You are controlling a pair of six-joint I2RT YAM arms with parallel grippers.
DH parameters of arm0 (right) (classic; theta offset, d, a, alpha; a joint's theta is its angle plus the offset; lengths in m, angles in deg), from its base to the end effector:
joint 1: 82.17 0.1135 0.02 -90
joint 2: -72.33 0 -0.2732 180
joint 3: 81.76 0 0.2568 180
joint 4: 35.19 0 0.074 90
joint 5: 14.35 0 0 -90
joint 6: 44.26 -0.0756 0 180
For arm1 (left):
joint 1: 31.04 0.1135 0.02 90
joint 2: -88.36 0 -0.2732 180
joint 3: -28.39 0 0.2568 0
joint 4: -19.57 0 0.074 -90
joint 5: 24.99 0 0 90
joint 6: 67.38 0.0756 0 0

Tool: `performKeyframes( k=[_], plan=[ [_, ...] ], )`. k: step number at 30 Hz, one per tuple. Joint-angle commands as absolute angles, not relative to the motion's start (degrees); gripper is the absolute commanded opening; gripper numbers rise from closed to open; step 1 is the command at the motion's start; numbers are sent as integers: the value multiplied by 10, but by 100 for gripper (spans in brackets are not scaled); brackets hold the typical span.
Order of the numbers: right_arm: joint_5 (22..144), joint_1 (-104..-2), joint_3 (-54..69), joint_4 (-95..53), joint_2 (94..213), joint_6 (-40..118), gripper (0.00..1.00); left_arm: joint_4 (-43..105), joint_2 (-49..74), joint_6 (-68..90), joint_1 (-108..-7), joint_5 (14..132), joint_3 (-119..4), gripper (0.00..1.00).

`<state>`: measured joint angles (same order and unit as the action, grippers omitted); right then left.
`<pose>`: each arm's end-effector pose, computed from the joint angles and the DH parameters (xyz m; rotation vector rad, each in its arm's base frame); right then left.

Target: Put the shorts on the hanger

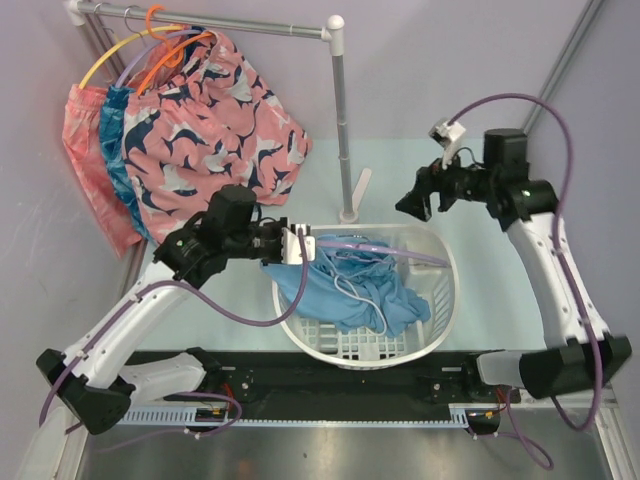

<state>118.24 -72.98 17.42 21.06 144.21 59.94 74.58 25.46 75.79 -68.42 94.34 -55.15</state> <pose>0.2650 0.0947 0.4282 -0.8352 1.8210 0.7100 0.1772 -0.1820 0.3682 1.6876 1.2654 -0.3902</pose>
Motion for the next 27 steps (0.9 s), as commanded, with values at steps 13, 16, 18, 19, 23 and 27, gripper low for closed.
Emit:
performKeyframes(
  k=[13,16,18,19,23,27],
  plan=[
    [1175,-634,104,247,1603,591,85,715,315,812,-688,1011,-547,0],
    [1175,-623,92,251,1601,602,85,712,317,810,-688,1010,-547,0],
    [1171,-620,79,252,1599,608,85,710,317,807,-688,1010,-544,0],
    [1167,-613,73,251,1599,616,85,705,318,798,-687,1010,-543,0],
    [1142,-602,50,234,1598,611,83,695,318,776,-687,1011,-545,0],
    [1118,-603,32,220,1604,603,68,690,319,749,-683,1005,-547,0]
  ],
)
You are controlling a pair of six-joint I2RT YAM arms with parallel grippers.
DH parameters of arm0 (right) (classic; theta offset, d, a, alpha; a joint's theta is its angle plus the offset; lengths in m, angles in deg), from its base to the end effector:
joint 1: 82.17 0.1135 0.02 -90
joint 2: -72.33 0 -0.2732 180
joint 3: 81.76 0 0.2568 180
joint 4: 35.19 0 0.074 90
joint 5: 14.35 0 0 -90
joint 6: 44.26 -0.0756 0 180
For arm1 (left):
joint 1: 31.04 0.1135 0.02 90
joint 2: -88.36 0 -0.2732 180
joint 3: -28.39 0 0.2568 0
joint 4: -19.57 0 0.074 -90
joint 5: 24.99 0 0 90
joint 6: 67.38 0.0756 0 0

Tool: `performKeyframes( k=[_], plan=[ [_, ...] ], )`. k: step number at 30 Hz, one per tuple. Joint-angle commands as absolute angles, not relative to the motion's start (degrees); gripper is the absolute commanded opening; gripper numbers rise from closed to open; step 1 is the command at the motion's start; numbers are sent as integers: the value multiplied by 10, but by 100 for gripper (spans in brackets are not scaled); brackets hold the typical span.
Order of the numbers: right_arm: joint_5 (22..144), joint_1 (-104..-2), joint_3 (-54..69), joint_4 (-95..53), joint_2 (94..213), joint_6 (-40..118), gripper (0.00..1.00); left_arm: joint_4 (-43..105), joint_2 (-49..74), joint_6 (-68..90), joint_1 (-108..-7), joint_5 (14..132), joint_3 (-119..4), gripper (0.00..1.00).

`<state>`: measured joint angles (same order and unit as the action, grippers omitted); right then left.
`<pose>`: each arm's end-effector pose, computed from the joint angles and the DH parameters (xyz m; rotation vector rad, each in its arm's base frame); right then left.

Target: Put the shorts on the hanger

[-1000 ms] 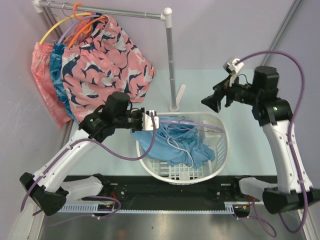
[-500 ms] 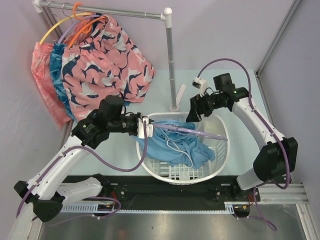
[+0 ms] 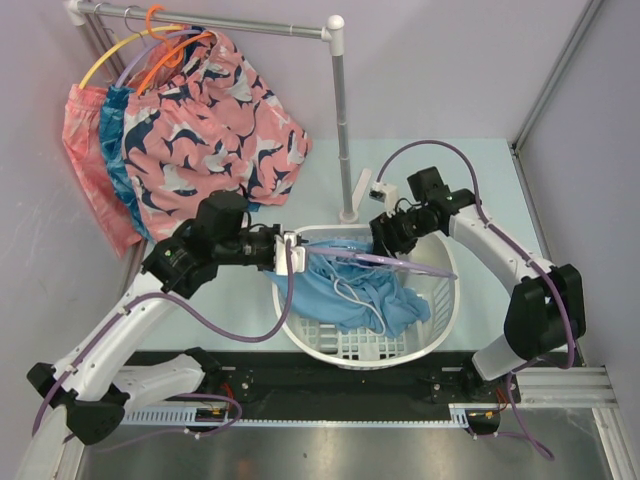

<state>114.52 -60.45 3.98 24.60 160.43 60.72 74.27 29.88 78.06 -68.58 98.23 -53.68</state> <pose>0.2886 0.1660 0.2585 -1.0138 2.3485 0.9347 0.1572 -0.1730 0.3782 1.6946 1.1410 -0.4167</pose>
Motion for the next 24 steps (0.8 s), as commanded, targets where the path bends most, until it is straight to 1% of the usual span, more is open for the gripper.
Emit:
performKeyframes(
  k=[1,2,4,5,7,8,9,13,16,20,24],
  plan=[
    [1115,-605,32,224,1604,606,62,689,320,742,-679,1006,-548,0],
    [1112,-619,32,227,1602,612,52,688,324,736,-666,1007,-547,0],
    [1112,-641,31,241,1589,618,41,683,330,711,-649,1017,-547,0],
    [1112,-665,31,245,1584,622,30,679,333,702,-630,1022,-545,0],
    [1113,-689,31,265,1572,632,18,661,345,668,-612,1025,-539,0],
    [1112,-699,31,272,1558,638,4,652,350,656,-595,1025,-534,0],
    [1110,-717,31,284,1552,646,0,643,357,634,-586,1025,-532,0],
    [1104,-760,31,292,1516,643,0,605,369,587,-552,1013,-530,0],
    [1095,-788,33,299,1485,642,0,609,373,583,-517,1008,-538,0],
    [1086,-838,37,311,1451,645,0,649,375,639,-470,1017,-548,0],
    [1089,-885,59,319,1437,646,0,711,375,733,-449,1019,-553,0]
  ],
)
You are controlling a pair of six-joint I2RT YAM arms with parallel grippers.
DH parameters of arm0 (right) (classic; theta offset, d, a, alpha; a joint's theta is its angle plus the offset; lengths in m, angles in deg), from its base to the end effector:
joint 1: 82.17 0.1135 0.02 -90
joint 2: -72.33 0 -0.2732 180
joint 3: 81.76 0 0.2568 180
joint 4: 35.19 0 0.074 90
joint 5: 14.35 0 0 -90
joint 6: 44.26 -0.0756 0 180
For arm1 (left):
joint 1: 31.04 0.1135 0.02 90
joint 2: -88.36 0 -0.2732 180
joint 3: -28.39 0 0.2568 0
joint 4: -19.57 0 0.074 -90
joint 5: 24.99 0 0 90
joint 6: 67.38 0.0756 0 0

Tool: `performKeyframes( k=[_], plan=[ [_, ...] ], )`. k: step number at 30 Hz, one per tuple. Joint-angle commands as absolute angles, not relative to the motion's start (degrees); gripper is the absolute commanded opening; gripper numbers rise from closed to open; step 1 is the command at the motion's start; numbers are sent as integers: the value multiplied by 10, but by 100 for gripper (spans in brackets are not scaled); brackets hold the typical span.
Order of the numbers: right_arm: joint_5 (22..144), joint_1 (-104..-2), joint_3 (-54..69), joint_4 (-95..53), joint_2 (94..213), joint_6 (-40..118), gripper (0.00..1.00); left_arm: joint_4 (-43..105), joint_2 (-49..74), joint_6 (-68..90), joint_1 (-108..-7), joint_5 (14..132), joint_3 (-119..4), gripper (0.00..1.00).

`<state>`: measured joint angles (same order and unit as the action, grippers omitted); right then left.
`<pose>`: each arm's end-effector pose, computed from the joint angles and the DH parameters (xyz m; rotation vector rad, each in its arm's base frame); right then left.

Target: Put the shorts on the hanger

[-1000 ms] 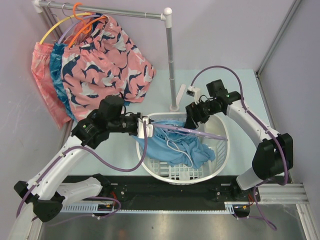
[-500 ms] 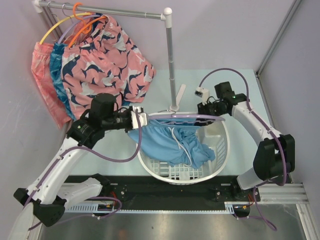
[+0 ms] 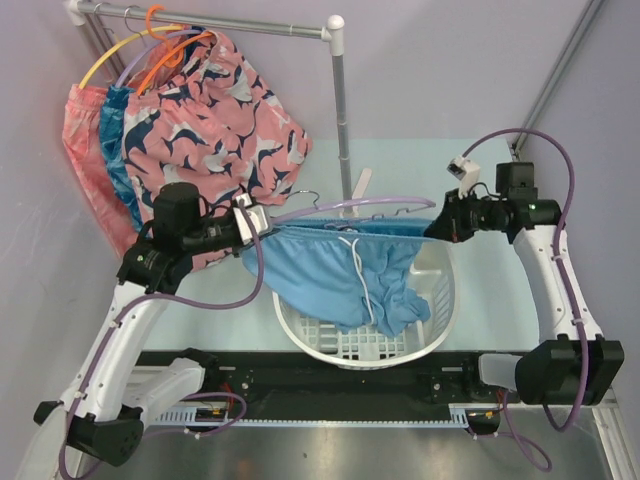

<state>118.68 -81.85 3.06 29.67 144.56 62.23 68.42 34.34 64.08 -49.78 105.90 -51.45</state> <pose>0.2661 0.0531 0.3274 -0.6382 2.2146 0.7817 0.1843 -0.1148 0.3951 1.3145 1.3634 -0.4325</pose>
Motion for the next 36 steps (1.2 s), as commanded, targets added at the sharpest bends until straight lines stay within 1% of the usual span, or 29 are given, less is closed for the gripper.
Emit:
performKeyframes(
  k=[1,8,11,15,18,22,25,26,29,30,31,33,36],
  plan=[
    [1089,-896,65,319,1437,645,0,727,371,753,-447,1019,-558,0],
    [1093,-909,115,326,1446,631,0,807,336,839,-447,1006,-588,0],
    [1098,-908,139,326,1452,627,0,806,313,852,-449,971,-590,0],
    [1095,-896,177,333,1456,624,0,814,270,849,-461,909,-623,0],
    [1076,-859,219,347,1462,616,0,805,245,834,-502,842,-644,0],
    [1030,-797,250,345,1463,591,0,795,228,797,-539,816,-654,0],
    [997,-751,262,349,1466,569,0,794,210,757,-554,820,-675,0],
    [992,-744,268,356,1470,566,4,798,206,748,-556,826,-683,0],
    [996,-729,277,370,1475,570,41,807,199,728,-558,851,-709,0],
    [993,-729,284,372,1477,575,58,811,202,732,-558,862,-714,0],
    [992,-733,289,375,1477,581,65,816,206,746,-558,872,-713,0],
    [996,-742,311,376,1484,601,74,828,217,761,-558,901,-711,0],
    [1019,-764,346,373,1500,620,78,836,225,779,-558,920,-710,0]
  ],
)
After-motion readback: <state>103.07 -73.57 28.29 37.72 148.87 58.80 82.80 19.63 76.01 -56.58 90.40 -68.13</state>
